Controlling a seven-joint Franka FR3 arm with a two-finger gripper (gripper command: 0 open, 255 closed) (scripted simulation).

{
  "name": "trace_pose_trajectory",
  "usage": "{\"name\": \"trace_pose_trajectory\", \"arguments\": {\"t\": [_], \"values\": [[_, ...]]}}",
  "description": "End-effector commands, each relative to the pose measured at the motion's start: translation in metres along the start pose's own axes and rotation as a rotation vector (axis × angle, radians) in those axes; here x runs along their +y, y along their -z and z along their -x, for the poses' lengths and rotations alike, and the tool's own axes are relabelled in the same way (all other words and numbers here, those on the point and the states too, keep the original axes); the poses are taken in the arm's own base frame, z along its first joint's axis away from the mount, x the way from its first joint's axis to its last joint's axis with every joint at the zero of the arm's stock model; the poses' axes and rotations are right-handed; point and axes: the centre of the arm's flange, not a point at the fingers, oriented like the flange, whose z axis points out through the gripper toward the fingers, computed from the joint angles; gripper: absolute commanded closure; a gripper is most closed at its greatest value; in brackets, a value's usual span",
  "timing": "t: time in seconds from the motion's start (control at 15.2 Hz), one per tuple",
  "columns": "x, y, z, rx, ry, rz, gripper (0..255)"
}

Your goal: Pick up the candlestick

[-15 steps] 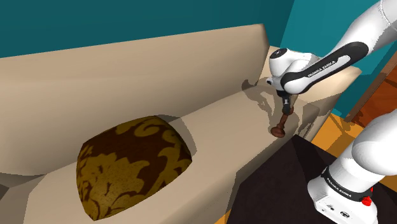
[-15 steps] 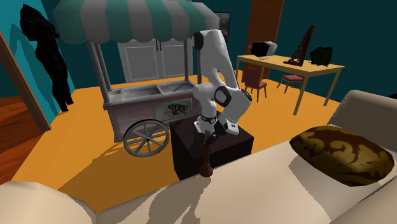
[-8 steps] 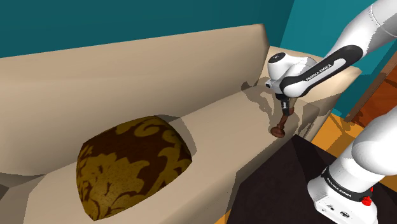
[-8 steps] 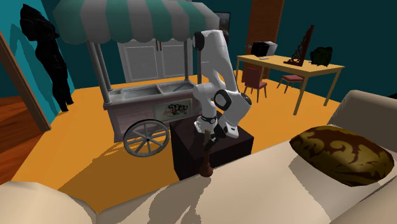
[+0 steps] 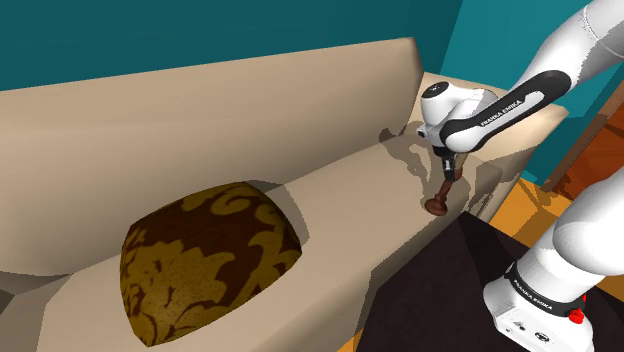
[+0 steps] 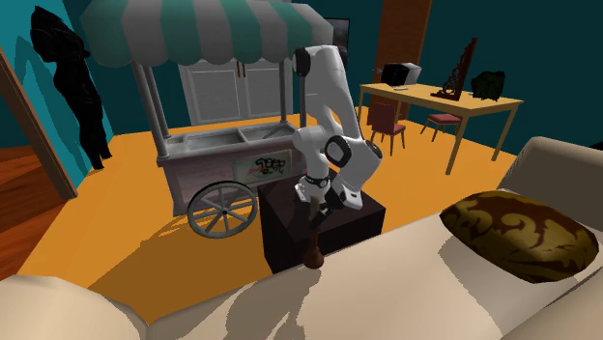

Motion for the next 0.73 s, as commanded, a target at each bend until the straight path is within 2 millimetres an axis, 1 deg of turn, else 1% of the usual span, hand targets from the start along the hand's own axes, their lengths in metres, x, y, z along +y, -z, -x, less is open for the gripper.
{"name": "trace_pose_trajectory", "arguments": {"t": [0.0,0.66], "values": [[0.001,0.007,0.004,0.0,0.0,0.0,255],[0.014,0.053,0.026,0.0,0.0,0.0,255]]}}
